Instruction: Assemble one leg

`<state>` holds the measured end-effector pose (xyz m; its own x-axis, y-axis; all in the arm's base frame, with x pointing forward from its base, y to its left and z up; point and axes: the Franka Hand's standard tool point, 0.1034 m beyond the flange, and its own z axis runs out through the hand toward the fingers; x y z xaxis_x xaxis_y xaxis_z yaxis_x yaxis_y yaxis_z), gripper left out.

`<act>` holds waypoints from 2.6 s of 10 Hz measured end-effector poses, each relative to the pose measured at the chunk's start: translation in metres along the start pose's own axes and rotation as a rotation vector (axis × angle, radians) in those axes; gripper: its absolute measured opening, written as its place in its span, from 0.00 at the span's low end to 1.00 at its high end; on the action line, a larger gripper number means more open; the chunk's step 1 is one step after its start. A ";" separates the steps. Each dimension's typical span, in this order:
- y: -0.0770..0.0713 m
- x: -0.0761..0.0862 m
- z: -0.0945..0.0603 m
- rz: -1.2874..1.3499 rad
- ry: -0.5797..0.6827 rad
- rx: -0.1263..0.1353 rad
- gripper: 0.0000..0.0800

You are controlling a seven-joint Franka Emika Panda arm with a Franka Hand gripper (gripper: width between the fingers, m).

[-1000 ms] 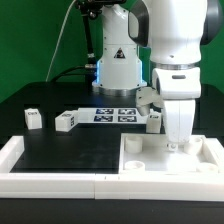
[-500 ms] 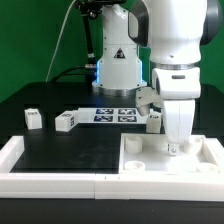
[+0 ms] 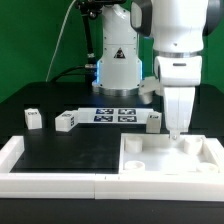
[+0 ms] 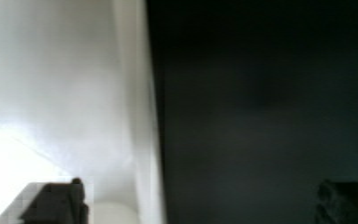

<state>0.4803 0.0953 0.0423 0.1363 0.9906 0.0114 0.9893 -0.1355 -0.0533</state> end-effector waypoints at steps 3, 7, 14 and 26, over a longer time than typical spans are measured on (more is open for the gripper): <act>-0.011 -0.001 -0.017 0.062 -0.001 -0.027 0.81; -0.011 -0.001 -0.015 0.304 0.006 -0.022 0.81; -0.035 0.016 -0.005 1.130 0.028 0.015 0.81; -0.071 0.026 0.000 1.398 -0.157 0.162 0.81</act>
Offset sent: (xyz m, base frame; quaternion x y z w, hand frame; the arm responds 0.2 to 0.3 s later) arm 0.0000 0.0000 0.0000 0.0000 0.0000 0.0000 1.0000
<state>0.4132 0.1311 0.0465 0.9665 0.0362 -0.2540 0.0269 -0.9988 -0.0402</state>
